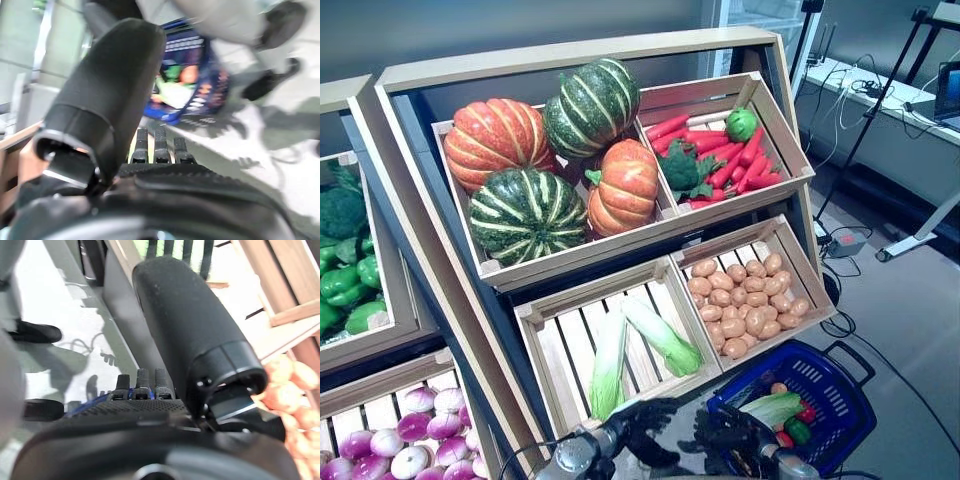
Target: Put vegetables into the basket
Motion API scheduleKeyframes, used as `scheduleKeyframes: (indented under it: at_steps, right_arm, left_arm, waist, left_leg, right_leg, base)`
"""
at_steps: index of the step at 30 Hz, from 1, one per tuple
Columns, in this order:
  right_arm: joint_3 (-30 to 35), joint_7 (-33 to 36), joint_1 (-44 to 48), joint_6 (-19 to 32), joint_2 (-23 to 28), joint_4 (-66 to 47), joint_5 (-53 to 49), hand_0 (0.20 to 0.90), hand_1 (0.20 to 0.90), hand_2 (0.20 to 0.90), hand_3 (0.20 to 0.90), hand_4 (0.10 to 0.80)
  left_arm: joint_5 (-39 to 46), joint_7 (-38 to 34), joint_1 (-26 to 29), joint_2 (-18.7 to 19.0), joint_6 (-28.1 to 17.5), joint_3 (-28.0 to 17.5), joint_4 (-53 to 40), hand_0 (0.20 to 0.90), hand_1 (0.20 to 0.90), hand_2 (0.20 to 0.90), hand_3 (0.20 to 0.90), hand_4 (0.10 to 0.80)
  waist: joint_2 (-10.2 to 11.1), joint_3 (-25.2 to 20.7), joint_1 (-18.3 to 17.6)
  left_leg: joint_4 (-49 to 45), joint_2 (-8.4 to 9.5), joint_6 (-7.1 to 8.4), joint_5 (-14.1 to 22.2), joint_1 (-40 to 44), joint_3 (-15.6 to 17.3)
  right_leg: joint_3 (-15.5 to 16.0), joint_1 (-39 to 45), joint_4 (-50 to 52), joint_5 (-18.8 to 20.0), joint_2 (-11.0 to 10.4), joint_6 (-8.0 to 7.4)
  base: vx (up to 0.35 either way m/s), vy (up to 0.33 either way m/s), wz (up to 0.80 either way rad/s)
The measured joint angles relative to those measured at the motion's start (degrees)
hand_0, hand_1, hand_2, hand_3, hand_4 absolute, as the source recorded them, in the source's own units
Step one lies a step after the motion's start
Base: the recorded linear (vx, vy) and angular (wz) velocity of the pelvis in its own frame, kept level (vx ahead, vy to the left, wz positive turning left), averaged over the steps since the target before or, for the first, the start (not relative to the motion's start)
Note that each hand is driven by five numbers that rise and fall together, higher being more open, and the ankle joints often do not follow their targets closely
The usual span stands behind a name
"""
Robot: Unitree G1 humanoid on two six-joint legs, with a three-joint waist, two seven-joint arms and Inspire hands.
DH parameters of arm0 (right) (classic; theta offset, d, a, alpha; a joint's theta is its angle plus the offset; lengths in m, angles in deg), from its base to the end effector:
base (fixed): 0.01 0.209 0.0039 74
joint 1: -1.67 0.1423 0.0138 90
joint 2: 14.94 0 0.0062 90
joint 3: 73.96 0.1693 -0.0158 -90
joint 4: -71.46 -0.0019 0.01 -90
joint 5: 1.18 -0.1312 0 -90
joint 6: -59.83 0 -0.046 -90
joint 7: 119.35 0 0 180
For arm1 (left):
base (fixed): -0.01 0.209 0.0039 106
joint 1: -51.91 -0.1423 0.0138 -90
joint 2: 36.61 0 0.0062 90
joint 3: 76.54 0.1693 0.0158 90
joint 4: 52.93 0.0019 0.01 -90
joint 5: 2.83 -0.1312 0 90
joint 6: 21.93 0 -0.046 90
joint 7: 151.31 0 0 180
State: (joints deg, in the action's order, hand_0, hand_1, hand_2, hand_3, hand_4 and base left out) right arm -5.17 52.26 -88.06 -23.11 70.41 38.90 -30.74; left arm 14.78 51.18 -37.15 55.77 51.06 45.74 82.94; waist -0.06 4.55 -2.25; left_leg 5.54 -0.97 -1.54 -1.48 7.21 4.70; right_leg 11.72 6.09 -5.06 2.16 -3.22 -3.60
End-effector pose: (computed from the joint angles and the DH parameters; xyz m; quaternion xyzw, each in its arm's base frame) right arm 0.1067 -0.1762 -0.0849 0.0801 0.4381 0.0495 0.8940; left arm 0.1304 0.1722 -0.0612 0.0372 0.3051 -0.3254 0.8942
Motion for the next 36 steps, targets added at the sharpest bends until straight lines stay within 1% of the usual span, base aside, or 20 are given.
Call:
scheduleKeyframes:
  at_steps: [1, 3, 5, 6, 8, 10, 11, 12, 15, 16, 17, 19, 24, 25, 28, 29, 31, 33, 35, 36]
  right_arm:
    - [0.0, 0.62, -0.14, 0.0, 0.11, -1.59, -0.03, 0.9, 0.9, 0.9, 0.9, 0.8]
    - [0.27, 1.05, -0.64, 0.0, 0.12, -3.73, -0.02, 0.9, 0.9, 0.9, 0.9, 0.8]
    - [0.48, 1.51, -1.44, -0.03, -0.05, -6.79, 0.0, 0.9, 0.9, 0.9, 0.9, 0.8]
    - [0.47, 1.59, -1.45, -0.03, -0.28, -7.45, 0.02, 0.9, 0.9, 0.9, 0.9, 0.8]
    - [0.45, 1.81, -1.81, -0.07, -0.52, -8.46, 0.06, 0.9, 0.9, 0.9, 0.9, 0.8]
    - [0.46, 2.39, -2.42, -0.22, -0.51, -10.06, 0.08, 0.9, 0.9, 0.9, 0.9, 0.8]
    - [0.48, 3.01, -2.64, -0.43, -0.5, -10.92, 0.06, 0.9, 0.9, 0.9, 0.9, 0.8]
    - [0.53, 3.43, -3.01, -0.45, -0.44, -11.7, 0.06, 0.9, 0.9, 0.9, 0.9, 0.8]
    - [0.81, 4.71, -5.56, -0.46, -0.41, -15.28, 0.06, 0.9, 0.9, 0.9, 0.9, 0.8]
    - [0.92, 5.15, -6.51, -0.64, -0.4, -16.43, 0.07, 0.9, 0.9, 0.9, 0.9, 0.8]
    - [1.06, 5.38, -7.29, -0.76, -0.4, -17.4, 0.07, 0.9, 0.9, 0.9, 0.9, 0.8]
    - [1.1, 5.92, -8.7, -0.83, -0.44, -18.76, 0.04, 0.9, 0.9, 0.9, 0.9, 0.8]
    - [0.78, 6.96, -9.72, -0.91, -0.43, -18.76, -0.06, 0.9, 0.9, 0.9, 0.9, 0.8]
    - [0.71, 7.16, -9.46, -0.9, -0.39, -18.77, -0.12, 0.9, 0.9, 0.9, 0.9, 0.8]
    - [0.07, 7.3, -8.25, -0.86, -0.07, -18.8, -0.38, 0.9, 0.9, 0.9, 0.9, 0.8]
    - [-0.71, 7.35, -7.12, -0.86, 0.23, -18.75, -0.49, 0.9, 0.9, 0.9, 0.9, 0.8]
    - [-1.87, 7.36, -5.58, -0.86, 0.56, -18.58, -0.62, 0.9, 0.9, 0.9, 0.9, 0.8]
    - [-2.88, 7.36, -3.82, -0.85, 0.72, -18.25, -0.67, 0.9, 0.9, 0.9, 0.9, 0.8]
    - [-3.61, 7.36, -2.71, -0.81, 1.39, -18.28, -0.9, 0.9, 0.9, 0.9, 0.9, 0.8]
    - [-4.3, 7.41, -2.12, -0.72, 1.95, -18.4, -2.37, 0.9, 0.9, 0.9, 0.9, 0.8]
  left_arm:
    - [4.47, 3.17, 0.02, 0.72, 1.14, -0.46, -2.63, 0.9, 0.9, 0.9, 0.9, 0.8]
    - [11.12, 8.42, -0.17, 0.82, 3.51, -1.94, -5.24, 0.9, 0.9, 0.9, 0.9, 0.8]
    - [20.36, 13.78, -0.66, 0.58, 6.36, -4.1, -9.24, 0.9, 0.9, 0.9, 0.9, 0.8]
    - [23.85, 15.19, -0.6, 0.26, 6.53, -5.0, -10.68, 0.9, 0.9, 0.9, 0.9, 0.8]
    - [26.79, 15.87, -0.64, 0.06, 6.62, -6.55, -12.92, 0.9, 0.9, 0.9, 0.9, 0.8]
    - [27.26, 14.22, -0.58, 0.04, 5.43, -8.31, -14.48, 0.9, 0.9, 0.9, 0.9, 0.8]
    - [26.41, 10.96, -0.5, 0.16, 3.9, -9.05, -15.08, 0.9, 0.9, 0.9, 0.9, 0.8]
    - [25.48, 8.75, -0.5, 0.21, 3.32, -9.59, -15.64, 0.9, 0.9, 0.9, 0.9, 0.8]
    - [17.93, -2.54, -0.6, 0.48, -0.3, -13.71, -17.91, 0.9, 0.9, 0.9, 0.9, 0.8]
    - [14.01, -6.86, -0.83, 0.98, -0.89, -15.19, -19.9, 0.9, 0.9, 0.9, 0.9, 0.8]
    - [11.94, -9.45, -1.04, 1.48, -1.14, -15.83, -21.26, 0.9, 0.9, 0.9, 0.9, 0.8]
    - [1.81, -20.14, -1.02, 3.96, -3.64, -16.31, -24.25, 0.9, 0.9, 0.9, 0.9, 0.8]
    - [-11.81, -35.21, 0.41, 5.02, -4.07, -16.74, -24.7, 0.9, 0.9, 0.9, 0.9, 0.8]
    - [-13.71, -37.27, 1.36, 5.08, -4.01, -16.28, -24.3, 0.9, 0.9, 0.9, 0.9, 0.8]
    - [-19.21, -43.07, 7.16, 5.3, -3.0, -13.63, -22.09, 0.9, 0.9, 0.9, 0.9, 0.8]
    - [-20.33, -45.22, 10.56, 5.46, -2.28, -12.29, -20.99, 0.9, 0.9, 0.9, 0.9, 0.8]
    - [-20.85, -47.58, 14.04, 5.45, -1.01, -11.17, -19.7, 0.9, 0.9, 0.9, 0.9, 0.8]
    - [-21.48, -50.65, 16.17, 5.48, 0.46, -10.66, -17.41, 0.9, 0.9, 0.9, 0.9, 0.8]
    - [-21.54, -52.47, 17.39, 5.42, 1.65, -10.19, -14.75, 0.9, 0.9, 0.9, 0.9, 0.8]
    - [-21.65, -53.78, 18.51, 5.41, 1.82, -9.98, -13.18, 0.9, 0.9, 0.9, 0.9, 0.8]
  waist:
    - [-0.08, 0.1, 0.02]
    - [-0.26, 0.21, -0.02]
    - [-0.36, 0.8, -0.01]
    - [-0.39, 1.24, 0.02]
    - [-0.39, 1.48, 0.07]
    - [-0.41, 1.5, 0.02]
    - [-0.42, 1.52, -0.02]
    - [-0.4, 1.57, 0.0]
    - [-0.09, 1.88, 0.1]
    - [0.0, 2.03, 0.26]
    - [0.05, 2.11, 0.32]
    - [0.31, 2.62, 0.24]
    - [0.87, 3.44, -0.06]
    - [0.84, 4.12, -0.01]
    - [1.1, 6.89, -0.28]
    - [1.41, 8.29, -0.54]
    - [1.7, 9.87, -1.57]
    - [1.81, 11.5, -1.56]
    - [1.5, 12.41, -1.89]
    - [1.54, 13.11, -2.27]
  left_leg:
    - [0.0, 0.02, 0.28, -0.19, -0.19, 0.0]
    - [0.0, 0.05, 0.29, -0.2, -0.2, 0.0]
    - [0.0, 0.07, 0.3, -0.21, -0.19, -0.05]
    - [-0.01, 0.08, 0.34, -0.25, -0.15, -0.09]
    - [0.0, 0.06, 0.4, -0.28, -0.18, -0.23]
    - [0.0, 0.05, 0.41, -0.29, -0.14, -0.33]
    - [0.0, 0.04, 0.42, -0.28, -0.11, -0.39]
    - [0.0, 0.05, 0.43, -0.28, -0.11, -0.5]
    - [0.0, 0.07, 0.65, -0.23, -0.06, -1.27]
    - [0.0, 0.07, 0.71, -0.18, -0.08, -1.4]
    - [0.0, 0.07, 0.69, -0.19, -0.09, -1.45]
    - [0.0, 0.1, 0.49, -0.3, -0.09, -1.46]
    - [-0.23, 0.22, 0.39, -0.28, -0.15, -1.31]
    - [-0.58, 0.17, 0.39, -0.29, -0.2, -1.29]
    - [-3.37, 0.33, 0.2, -0.08, -2.63, -0.89]
    - [-6.06, 0.37, 0.1, 0.42, -4.99, 0.4]
    - [-8.07, 0.2, -0.06, 0.52, -6.5, 2.09]
    - [-11.06, -0.1, -0.13, 1.82, -7.17, 3.55]
    - [-15.29, -0.14, 0.07, 4.07, -8.54, 3.91]
    - [-19.94, -0.18, -0.11, 6.0, -10.83, 4.4]
  right_leg:
    - [0.03, -0.16, 0.0, 0.03, -0.01, -0.04]
    - [0.07, -0.16, 0.0, 0.04, -0.04, -0.07]
    - [0.17, -0.15, 0.0, 0.01, -0.06, -0.11]
    - [0.2, -0.08, 0.0, 0.02, -0.05, -0.11]
    - [0.32, -0.04, 0.0, 0.01, -0.02, -0.11]
    - [0.44, 0.04, 0.0, 0.0, 0.0, -0.11]
    - [0.46, 0.11, 0.0, 0.0, 0.0, -0.12]
    - [0.58, 0.16, 0.0, -0.01, -0.01, -0.12]
    - [1.34, 0.54, 0.0, -0.18, -0.03, -0.14]
    - [1.43, 0.59, 0.0, -0.22, -0.03, -0.15]
    - [1.47, 0.6, 0.0, -0.25, -0.03, -0.15]
    - [1.5, 0.62, 0.01, -0.28, -0.07, -0.17]
    - [1.47, 0.37, 0.43, -0.42, -0.22, -0.36]
    - [1.46, -0.07, 1.58, -0.94, -0.33, -0.36]
    - [1.32, -3.24, 7.34, -3.53, -1.29, -0.6]
    - [1.21, -4.84, 9.64, -4.52, -1.78, -0.59]
    - [0.97, -6.0, 11.58, -5.29, -2.01, -0.63]
    - [0.0, -7.21, 15.18, -6.82, -2.42, -0.4]
    - [-0.77, -9.1, 19.9, -9.08, -2.99, -0.29]
    - [-1.94, -11.77, 24.65, -11.16, -3.59, -0.13]
  base:
    - [0.0, 0.0, 0.0]
    - [0.0, 0.0, 0.0]
    - [0.0, 0.0, 0.0]
    - [0.0, 0.0, 0.0]
    - [0.039, -0.012, 0.04]
    - [0.057, -0.016, 0.03]
    - [0.056, -0.014, 0.02]
    - [0.06, -0.014, 0.09]
    - [0.069, -0.018, 0.13]
    - [0.077, -0.021, 0.04]
    - [0.087, -0.026, 0.04]
    - [0.071, -0.023, 0.01]
    - [0.017, -0.011, 0.0]
    - [-0.078, -0.027, 0.07]
    - [-0.068, -0.019, 0.22]
    - [-0.047, -0.002, 0.46]
    - [-0.021, 0.019, 0.37]
    - [-0.016, 0.044, -0.08]
    - [-0.044, 0.068, -0.16]
    - [-0.123, 0.07, -0.15]
